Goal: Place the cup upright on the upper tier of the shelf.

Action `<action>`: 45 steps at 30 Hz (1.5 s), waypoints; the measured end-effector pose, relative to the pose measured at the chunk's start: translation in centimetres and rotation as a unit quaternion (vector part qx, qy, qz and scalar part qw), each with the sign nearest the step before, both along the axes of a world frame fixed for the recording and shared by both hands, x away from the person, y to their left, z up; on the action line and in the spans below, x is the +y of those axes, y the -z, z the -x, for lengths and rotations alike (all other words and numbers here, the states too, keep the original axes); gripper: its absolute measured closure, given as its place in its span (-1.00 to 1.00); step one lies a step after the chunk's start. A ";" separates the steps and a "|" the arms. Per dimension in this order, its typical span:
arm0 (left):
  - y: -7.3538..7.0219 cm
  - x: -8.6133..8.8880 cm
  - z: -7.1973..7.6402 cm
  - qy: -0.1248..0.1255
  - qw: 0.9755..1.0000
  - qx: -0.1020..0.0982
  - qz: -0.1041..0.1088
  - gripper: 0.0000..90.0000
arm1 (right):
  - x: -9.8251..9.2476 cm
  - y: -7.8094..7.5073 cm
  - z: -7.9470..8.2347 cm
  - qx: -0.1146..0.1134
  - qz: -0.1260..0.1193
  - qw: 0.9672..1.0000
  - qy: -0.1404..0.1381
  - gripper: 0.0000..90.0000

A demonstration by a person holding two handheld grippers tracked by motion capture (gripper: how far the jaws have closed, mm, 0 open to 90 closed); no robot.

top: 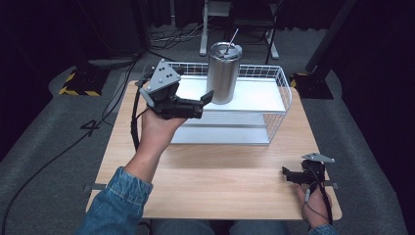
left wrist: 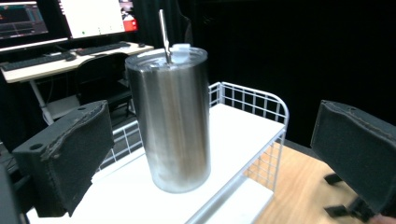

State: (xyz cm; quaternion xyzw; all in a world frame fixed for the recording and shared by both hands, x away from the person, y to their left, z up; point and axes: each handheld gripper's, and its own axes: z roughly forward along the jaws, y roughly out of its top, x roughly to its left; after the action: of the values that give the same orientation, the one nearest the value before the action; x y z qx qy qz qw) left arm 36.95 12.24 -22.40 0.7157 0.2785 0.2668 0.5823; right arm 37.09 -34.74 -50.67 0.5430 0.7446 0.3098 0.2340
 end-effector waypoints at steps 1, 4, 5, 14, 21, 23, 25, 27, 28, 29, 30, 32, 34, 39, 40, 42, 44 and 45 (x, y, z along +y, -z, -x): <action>0.1 0.3 0.4 0.001 1.000 0.001 -0.002 -1.00 | 0.0 0.0 0.0 0.000 0.000 1.000 0.000 -0.99; 0.5 1.1 1.3 0.001 1.000 0.001 -0.008 -1.00 | 0.0 0.0 0.0 0.000 0.000 1.000 0.000 -0.99; 0.5 1.1 1.3 0.001 1.000 0.001 -0.008 -1.00 | 0.0 0.0 0.0 0.000 0.000 1.000 0.000 -0.99; 2.5 4.1 3.3 0.016 1.000 0.006 -0.020 -1.00 | 0.0 0.0 0.0 0.000 0.000 1.000 0.000 -0.99; 4.7 6.1 3.7 0.029 0.999 0.020 -0.013 -1.00 | 0.0 0.0 0.0 0.000 0.000 1.000 0.000 -0.99; 5.2 6.7 3.8 0.024 0.999 0.024 -0.010 -1.00 | 0.0 0.0 0.0 0.000 0.000 1.000 0.000 -0.98; 6.1 7.7 4.0 0.019 0.999 0.030 -0.008 -1.00 | 0.0 0.0 0.0 0.000 0.000 1.000 0.000 -0.99; 6.4 8.0 4.1 0.016 0.999 0.032 -0.009 -1.00 | 0.0 0.0 0.0 0.000 0.000 1.000 0.000 -0.99; 7.1 8.5 4.3 0.011 0.999 0.035 -0.013 -1.00 | 0.0 0.0 0.0 0.000 0.000 1.000 0.000 -0.99; 7.4 8.7 4.4 0.008 0.999 0.035 -0.017 -1.00 | 0.0 0.0 0.0 0.000 0.000 1.000 0.000 -0.99; 7.7 8.9 4.5 0.006 0.999 0.034 -0.019 -1.00 | 0.0 0.0 0.0 0.000 0.000 1.000 0.000 -0.99; 8.5 9.3 4.7 0.003 0.999 0.033 -0.024 -1.00 | 0.0 0.0 0.0 0.000 0.000 1.000 0.000 -0.99; 8.8 9.4 4.8 0.003 0.999 0.036 -0.025 -1.00 | 0.0 0.0 0.0 0.000 0.000 1.000 0.000 -0.99; 10.9 10.0 5.3 -0.007 0.998 0.041 -0.043 -1.00 | 0.0 0.0 0.0 0.000 0.000 1.000 0.000 -0.99; 11.4 10.1 5.4 -0.008 0.998 0.044 -0.041 -1.00 | 0.0 0.0 0.0 0.000 0.000 1.000 0.000 -0.99; 12.3 10.3 5.5 -0.011 0.998 0.048 -0.042 -1.00 | 0.0 0.0 0.0 0.000 0.000 1.000 0.000 -0.99; 13.3 10.4 5.6 -0.015 0.997 0.058 -0.043 -1.00 | 0.0 0.0 0.0 0.000 0.000 1.000 0.000 -0.98; 13.8 10.5 5.6 -0.018 0.997 0.062 -0.046 -1.00 | 0.0 0.0 0.0 0.000 0.000 1.000 0.000 -0.98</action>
State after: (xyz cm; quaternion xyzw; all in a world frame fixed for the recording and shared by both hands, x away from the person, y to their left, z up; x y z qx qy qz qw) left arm 31.37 22.69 -36.17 0.7518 0.3141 0.2445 0.5257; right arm 37.09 -34.73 -50.67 0.5433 0.7445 0.3097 0.2339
